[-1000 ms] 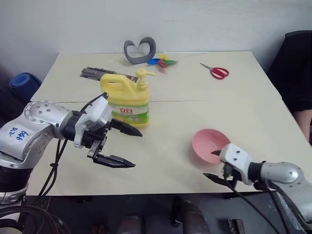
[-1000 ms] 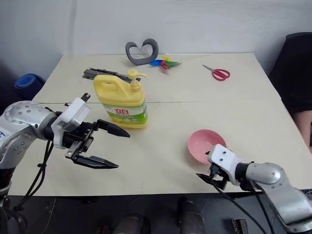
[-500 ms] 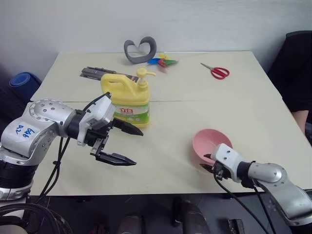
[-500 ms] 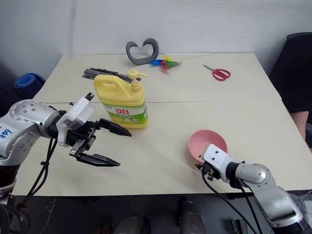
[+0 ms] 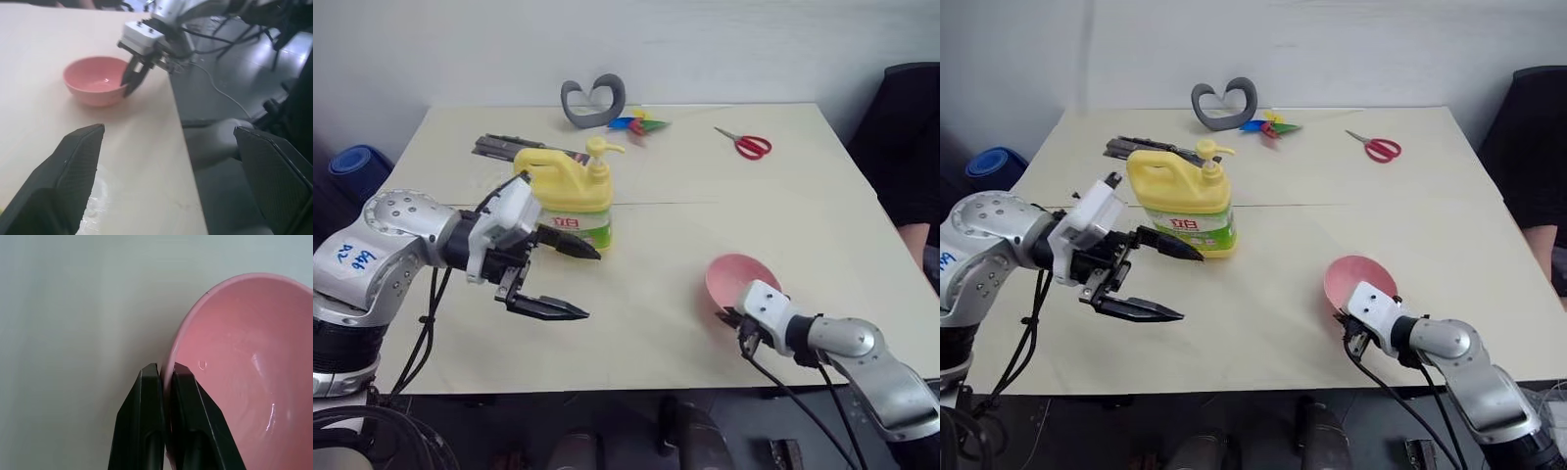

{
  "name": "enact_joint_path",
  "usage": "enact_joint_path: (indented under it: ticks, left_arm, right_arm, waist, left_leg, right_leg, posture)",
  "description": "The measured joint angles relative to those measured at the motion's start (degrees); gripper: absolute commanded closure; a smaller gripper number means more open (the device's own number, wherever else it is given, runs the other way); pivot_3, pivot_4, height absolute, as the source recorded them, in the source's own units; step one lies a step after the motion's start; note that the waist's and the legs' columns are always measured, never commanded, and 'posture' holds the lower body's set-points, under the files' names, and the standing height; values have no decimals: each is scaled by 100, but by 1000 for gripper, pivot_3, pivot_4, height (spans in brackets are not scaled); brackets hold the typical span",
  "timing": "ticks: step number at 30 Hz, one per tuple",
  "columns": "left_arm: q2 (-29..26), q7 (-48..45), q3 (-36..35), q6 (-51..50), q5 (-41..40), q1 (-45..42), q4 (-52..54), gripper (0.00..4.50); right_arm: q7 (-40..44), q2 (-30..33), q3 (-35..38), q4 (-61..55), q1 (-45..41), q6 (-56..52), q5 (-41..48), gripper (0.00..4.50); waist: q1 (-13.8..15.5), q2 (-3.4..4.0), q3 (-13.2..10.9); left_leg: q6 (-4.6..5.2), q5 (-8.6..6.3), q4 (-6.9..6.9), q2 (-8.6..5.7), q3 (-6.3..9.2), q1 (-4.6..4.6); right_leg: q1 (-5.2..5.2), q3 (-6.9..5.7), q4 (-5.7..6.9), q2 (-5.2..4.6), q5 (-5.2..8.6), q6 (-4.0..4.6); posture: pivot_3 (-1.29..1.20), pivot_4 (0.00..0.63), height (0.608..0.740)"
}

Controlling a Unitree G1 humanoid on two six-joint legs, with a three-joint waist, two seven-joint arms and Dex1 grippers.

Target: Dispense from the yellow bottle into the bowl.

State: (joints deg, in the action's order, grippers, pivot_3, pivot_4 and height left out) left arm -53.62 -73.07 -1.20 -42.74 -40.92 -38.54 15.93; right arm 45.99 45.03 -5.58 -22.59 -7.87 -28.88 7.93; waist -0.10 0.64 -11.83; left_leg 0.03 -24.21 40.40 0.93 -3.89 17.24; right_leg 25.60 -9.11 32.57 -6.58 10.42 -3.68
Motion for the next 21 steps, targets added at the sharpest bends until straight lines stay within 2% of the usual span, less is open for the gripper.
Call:
enact_joint_path:
  ticks: [4, 6, 10, 13, 16, 21]
  left_arm:
    - [-133, 225, -466, -288, -233, -358, -348, 0]
    - [-256, 350, -658, -185, -115, -702, -761, 0]
    - [-184, 718, -696, 167, 355, -1405, -1760, 0]
    - [50, 976, -658, 302, 623, -1748, -2276, 543]
    - [398, 1451, -511, 522, 1053, -2067, -2710, 1446]
    - [956, 1868, -431, 420, 1162, -2048, -2569, 3026]
  right_arm:
    - [666, 157, -375, 214, -1162, 119, 3, 4373]
    - [1093, 145, -665, 683, -2129, 376, -32, 4373]
    - [1784, -293, -1210, 1968, -3690, 938, -266, 4373]
    - [2177, -659, -1515, 2902, -4323, 1318, -416, 4500]
    - [2619, -1227, -1683, 4195, -5158, 1653, -462, 4500]
    - [2941, -1690, -1671, 5835, -6407, 2360, -698, 4500]
  waist:
    - [-38, -10, -7]
    - [-59, -16, -11]
    - [-71, -20, -11]
    - [-27, -23, -9]
    - [-50, -23, -9]
    - [-139, -23, -10]
  left_leg:
    - [1, 1, 1, 1, 3, -4]
    - [3, 3, 1, 0, 2, -6]
    - [-2, 6, 0, 1, -8, -7]
    - [-1, 5, 15, -2, -9, 22]
    - [2, 4, 71, -5, -10, 106]
    - [2, 4, 74, -1, 0, 114]
  right_leg:
    - [4, 5, 5, 1, -3, 4]
    - [3, 4, 2, 1, -5, 5]
    - [7, -12, 9, 1, -4, 10]
    - [44, -19, 8, 0, -6, 6]
    - [110, -20, 24, -2, -15, -5]
    - [111, -27, 24, -5, -15, -5]
  posture:
    - [0, 150, 740]
    - [0, 150, 740]
    - [0, 150, 740]
    - [0, 150, 740]
    - [0, 150, 740]
    - [0, 150, 740]
